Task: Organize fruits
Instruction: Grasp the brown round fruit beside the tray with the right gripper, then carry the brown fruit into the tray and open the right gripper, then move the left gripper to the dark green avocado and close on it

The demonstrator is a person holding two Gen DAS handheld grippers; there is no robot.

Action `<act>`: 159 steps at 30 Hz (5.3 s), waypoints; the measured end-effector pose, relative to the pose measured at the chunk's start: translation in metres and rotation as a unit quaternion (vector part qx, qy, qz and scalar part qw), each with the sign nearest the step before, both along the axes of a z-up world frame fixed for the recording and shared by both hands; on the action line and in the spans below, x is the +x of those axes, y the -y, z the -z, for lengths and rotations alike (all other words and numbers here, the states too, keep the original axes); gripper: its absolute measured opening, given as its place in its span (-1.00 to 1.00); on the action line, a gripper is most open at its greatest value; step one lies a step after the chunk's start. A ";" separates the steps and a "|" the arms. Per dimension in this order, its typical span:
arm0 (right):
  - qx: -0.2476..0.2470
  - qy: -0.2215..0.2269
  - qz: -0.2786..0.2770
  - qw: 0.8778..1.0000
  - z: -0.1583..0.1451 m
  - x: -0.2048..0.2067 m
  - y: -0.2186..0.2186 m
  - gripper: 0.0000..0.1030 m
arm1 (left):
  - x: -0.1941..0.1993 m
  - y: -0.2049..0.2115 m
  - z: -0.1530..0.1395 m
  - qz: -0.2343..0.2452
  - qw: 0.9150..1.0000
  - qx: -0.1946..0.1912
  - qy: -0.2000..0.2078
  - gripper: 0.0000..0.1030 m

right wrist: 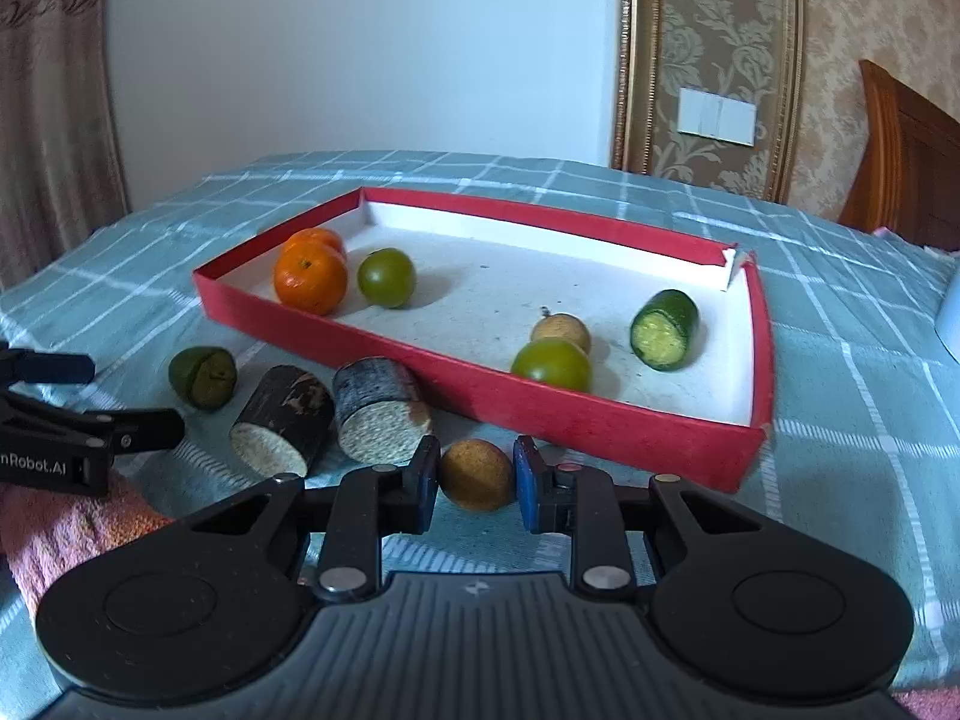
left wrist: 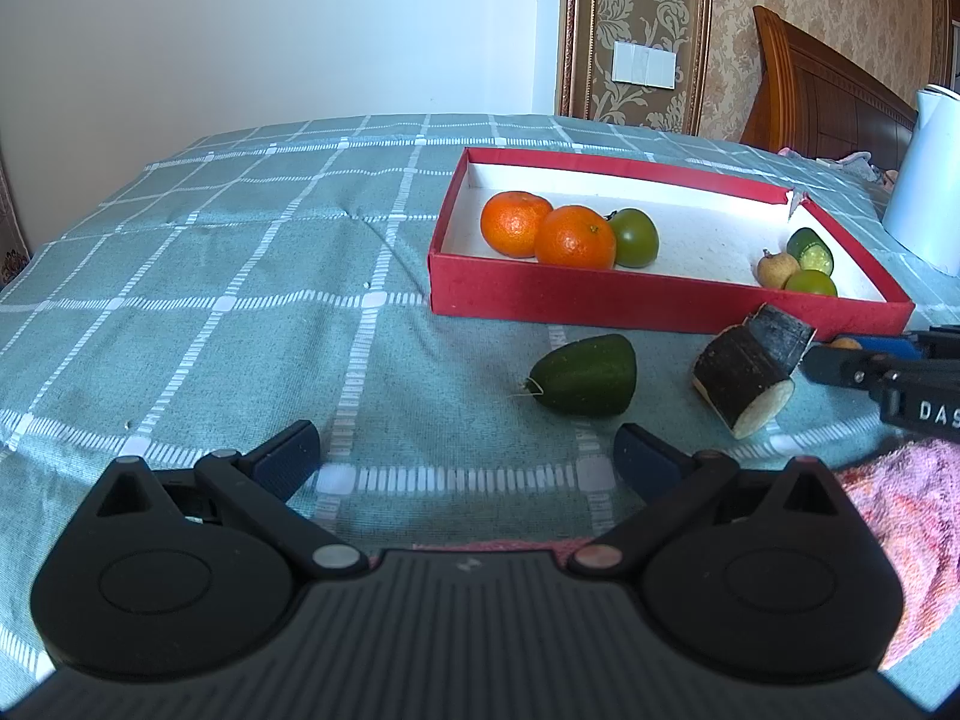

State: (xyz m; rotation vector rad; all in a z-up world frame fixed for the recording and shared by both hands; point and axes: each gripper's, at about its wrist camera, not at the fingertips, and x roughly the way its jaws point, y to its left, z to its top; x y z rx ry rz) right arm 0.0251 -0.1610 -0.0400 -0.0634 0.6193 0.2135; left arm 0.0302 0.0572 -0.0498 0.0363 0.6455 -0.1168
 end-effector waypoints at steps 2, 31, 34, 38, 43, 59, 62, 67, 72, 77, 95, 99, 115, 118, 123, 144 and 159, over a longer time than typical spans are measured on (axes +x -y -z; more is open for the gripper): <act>0.006 0.000 0.005 1.000 -0.001 0.000 0.004 -0.50 | 0.000 0.000 0.000 0.000 1.000 0.000 0.000 1.00; 0.036 0.065 0.042 0.996 -0.014 -0.045 0.028 -0.50 | 0.000 0.000 0.000 0.000 1.000 -0.001 0.000 1.00; 0.037 0.067 0.049 0.996 -0.016 -0.045 0.032 -0.50 | 0.000 0.000 0.000 0.000 1.000 0.000 0.000 1.00; 0.036 0.071 0.060 0.995 -0.018 -0.042 0.038 -0.50 | 0.000 0.000 0.000 0.000 1.000 0.000 0.000 1.00; 0.027 0.087 0.074 0.993 -0.028 -0.033 0.044 -0.50 | 0.000 0.000 0.000 0.000 1.000 0.000 0.000 1.00; 0.004 0.050 0.095 0.994 -0.021 0.027 0.049 -0.50 | 0.000 0.000 0.000 0.000 1.000 -0.001 0.000 1.00; 0.000 0.036 0.097 0.995 -0.019 0.037 0.048 -0.50 | 0.000 0.000 0.000 0.000 1.000 -0.001 0.000 1.00; -0.017 0.023 0.101 0.994 -0.013 0.049 0.044 -0.50 | 0.000 0.000 0.000 0.000 1.000 0.000 0.000 1.00; -0.018 0.013 0.104 0.994 -0.008 0.054 0.044 -0.50 | 0.000 0.000 0.000 0.000 1.000 0.000 0.000 1.00; -0.014 0.005 0.106 0.994 -0.007 0.059 0.043 -0.50 | 0.000 0.000 0.000 0.000 1.000 0.000 0.000 1.00; -0.011 -0.007 0.104 0.995 -0.003 0.067 0.042 -0.50 | 0.000 0.000 -0.001 0.000 1.000 0.000 0.000 1.00; -0.009 -0.008 0.102 0.995 -0.004 0.066 0.044 -0.50 | 0.000 0.000 -0.001 0.000 1.000 0.000 0.000 1.00; 0.000 0.026 0.105 0.994 -0.014 0.032 0.044 0.12 | 0.000 0.000 0.000 0.000 1.000 0.001 0.000 1.00; -0.012 0.041 0.105 0.994 -0.015 0.023 0.040 0.16 | 0.000 0.000 0.000 0.000 1.000 0.001 0.000 1.00; -0.012 0.047 0.106 0.993 -0.016 0.019 0.040 0.17 | -0.001 0.000 0.000 0.001 1.000 0.001 0.000 1.00; 0.029 0.049 0.100 0.993 -0.012 -0.015 0.054 0.42 | -0.001 0.001 0.000 0.000 1.000 0.002 0.001 1.00; 0.040 0.021 0.105 0.993 -0.005 -0.011 0.057 0.46 | 0.012 0.014 -0.008 0.004 1.000 -0.004 0.007 0.77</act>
